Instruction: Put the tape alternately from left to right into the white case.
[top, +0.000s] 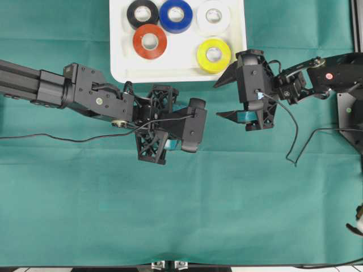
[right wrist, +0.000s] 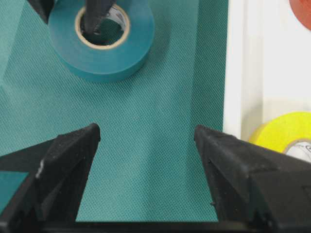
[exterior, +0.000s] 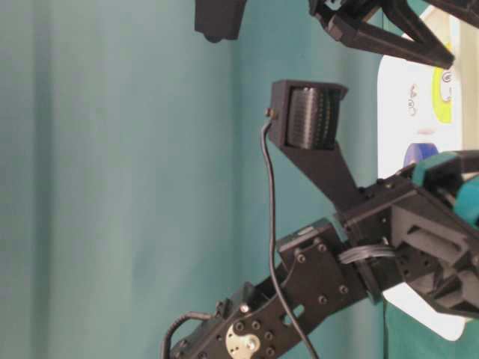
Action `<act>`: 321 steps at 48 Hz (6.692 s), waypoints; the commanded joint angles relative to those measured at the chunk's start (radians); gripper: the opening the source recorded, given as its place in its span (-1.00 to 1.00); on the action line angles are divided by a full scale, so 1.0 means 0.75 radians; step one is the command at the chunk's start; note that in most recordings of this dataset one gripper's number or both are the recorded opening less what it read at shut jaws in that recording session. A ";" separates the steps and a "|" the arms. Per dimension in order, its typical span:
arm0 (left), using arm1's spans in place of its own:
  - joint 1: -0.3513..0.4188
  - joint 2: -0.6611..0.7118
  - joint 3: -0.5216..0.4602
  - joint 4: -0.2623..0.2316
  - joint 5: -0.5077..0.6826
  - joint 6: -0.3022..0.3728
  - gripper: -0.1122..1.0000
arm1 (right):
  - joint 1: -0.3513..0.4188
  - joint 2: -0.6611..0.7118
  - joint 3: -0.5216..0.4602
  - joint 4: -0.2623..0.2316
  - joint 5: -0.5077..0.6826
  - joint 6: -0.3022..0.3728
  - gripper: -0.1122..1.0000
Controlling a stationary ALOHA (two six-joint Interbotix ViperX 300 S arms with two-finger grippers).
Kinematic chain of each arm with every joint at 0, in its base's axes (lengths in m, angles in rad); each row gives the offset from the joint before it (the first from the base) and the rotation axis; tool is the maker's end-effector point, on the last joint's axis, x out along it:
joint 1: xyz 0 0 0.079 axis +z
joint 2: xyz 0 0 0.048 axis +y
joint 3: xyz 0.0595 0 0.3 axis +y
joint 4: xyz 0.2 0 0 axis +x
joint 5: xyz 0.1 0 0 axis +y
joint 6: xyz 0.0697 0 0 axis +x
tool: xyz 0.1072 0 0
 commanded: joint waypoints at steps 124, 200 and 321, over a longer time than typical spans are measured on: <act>0.401 -0.245 0.166 0.000 -0.278 0.335 -0.86 | 0.004 -0.027 -0.002 0.002 -0.018 0.000 0.74; 0.342 -0.288 0.215 -0.004 -0.313 0.407 -0.08 | 0.002 -0.027 0.000 0.004 -0.020 0.002 0.74; 0.057 -0.714 0.704 -0.008 -0.344 0.076 -0.09 | 0.004 -0.303 0.088 0.006 0.027 0.000 0.74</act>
